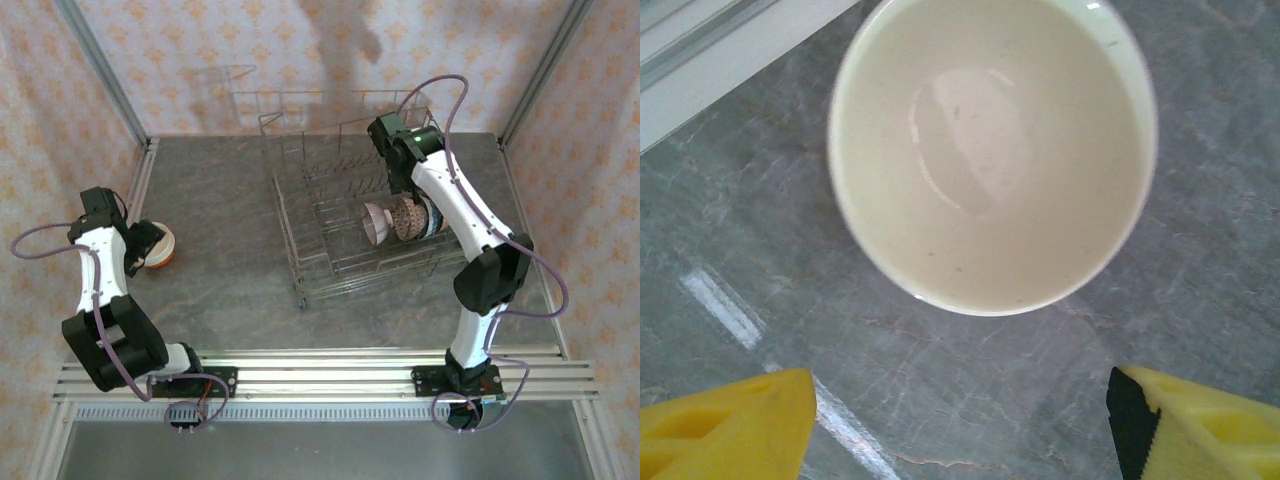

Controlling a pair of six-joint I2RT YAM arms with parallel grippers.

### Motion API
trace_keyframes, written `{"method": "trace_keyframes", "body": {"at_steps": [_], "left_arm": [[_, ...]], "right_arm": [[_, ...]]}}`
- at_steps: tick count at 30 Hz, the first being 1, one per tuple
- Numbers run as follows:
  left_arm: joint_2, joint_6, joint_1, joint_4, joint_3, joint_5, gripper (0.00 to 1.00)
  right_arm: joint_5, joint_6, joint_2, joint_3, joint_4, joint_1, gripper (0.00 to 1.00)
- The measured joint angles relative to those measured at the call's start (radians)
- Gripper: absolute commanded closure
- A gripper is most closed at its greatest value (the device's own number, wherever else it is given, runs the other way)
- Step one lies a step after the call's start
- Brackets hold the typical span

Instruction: Load the bowls into the dish rack

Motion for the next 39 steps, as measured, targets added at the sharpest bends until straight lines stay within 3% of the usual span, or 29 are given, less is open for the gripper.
{"method": "trace_keyframes", "body": {"at_steps": [9,18,28,39], "left_arm": [[0.006,-0.025,0.058,0.007,-0.026,0.000,0.19],[0.051,-0.084,0.120,0.055,-0.026,-0.004,0.19],[0.108,-0.113,0.120,0.092,-0.024,-0.003,0.42],[0.204,-0.059,0.092,0.085,0.014,-0.005,0.57]], "right_arm": [[-0.009,-0.024,-0.015,-0.017,0.011,-0.012,0.31],[-0.047,-0.070,-0.077,-0.075,0.044,-0.113,0.31],[-0.088,-0.105,-0.077,-0.087,0.078,-0.150,0.32],[-0.132,-0.142,-0.077,-0.089,0.112,-0.150,0.32]]}}
